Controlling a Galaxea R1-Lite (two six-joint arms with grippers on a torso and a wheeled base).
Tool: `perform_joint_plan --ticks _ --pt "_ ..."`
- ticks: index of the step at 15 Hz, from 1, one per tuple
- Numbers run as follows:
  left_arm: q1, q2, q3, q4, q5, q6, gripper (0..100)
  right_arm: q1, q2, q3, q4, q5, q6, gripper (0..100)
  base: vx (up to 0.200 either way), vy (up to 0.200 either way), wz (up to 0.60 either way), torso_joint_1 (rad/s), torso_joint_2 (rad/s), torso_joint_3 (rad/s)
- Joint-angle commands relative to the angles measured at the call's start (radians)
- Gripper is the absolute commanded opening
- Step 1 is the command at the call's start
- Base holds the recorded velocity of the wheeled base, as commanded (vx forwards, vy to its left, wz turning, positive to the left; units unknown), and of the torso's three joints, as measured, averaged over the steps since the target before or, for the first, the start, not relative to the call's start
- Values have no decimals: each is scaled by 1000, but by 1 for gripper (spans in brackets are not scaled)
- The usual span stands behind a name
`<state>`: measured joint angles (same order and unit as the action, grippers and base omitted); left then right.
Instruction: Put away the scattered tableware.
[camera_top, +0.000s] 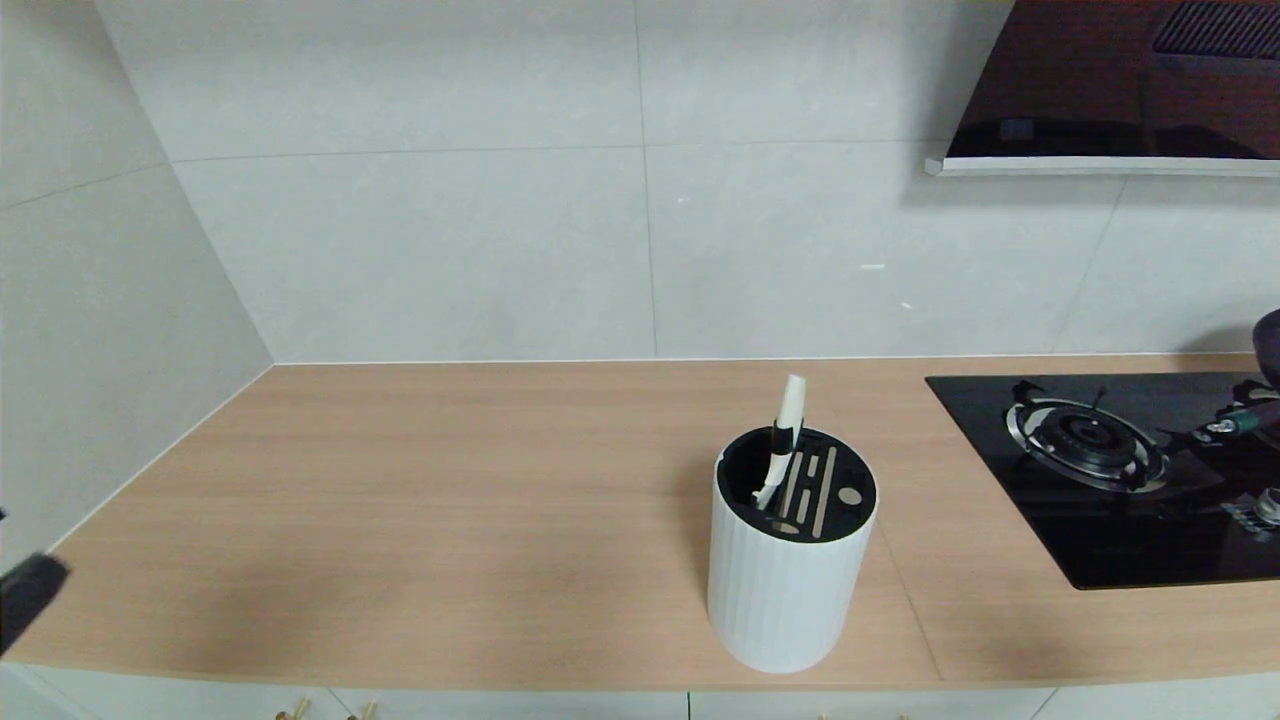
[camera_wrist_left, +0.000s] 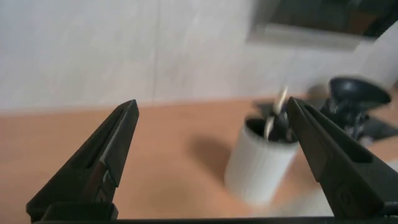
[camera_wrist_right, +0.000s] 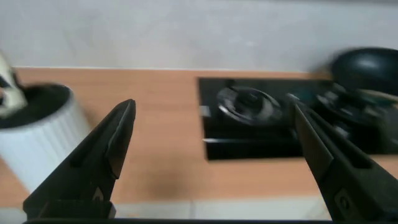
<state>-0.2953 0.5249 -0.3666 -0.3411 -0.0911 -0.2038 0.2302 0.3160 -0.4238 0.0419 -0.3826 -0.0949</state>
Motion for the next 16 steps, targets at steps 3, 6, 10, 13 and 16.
perform_joint_plan --ticks 3,6,10,13,16 --pt "176 -434 69 168 -26 12 100 -112 -216 36 61 -7 -2 100 0 0 0 0 0 0" --pt "277 -482 199 7 42 69 100 -203 -247 40 32 -59 4 100 0 0 0 0 0 0" --pt "301 -525 365 108 244 235 100 -236 -316 185 -4 -19 44 100 0 0 0 0 0 0" --pt "301 -525 354 329 358 261 100 -236 -316 404 -163 -18 86 100 0 0 0 0 0 0" --pt "300 -525 367 341 100 228 100 -235 -316 421 -105 86 138 100 0 0 0 0 0 0"
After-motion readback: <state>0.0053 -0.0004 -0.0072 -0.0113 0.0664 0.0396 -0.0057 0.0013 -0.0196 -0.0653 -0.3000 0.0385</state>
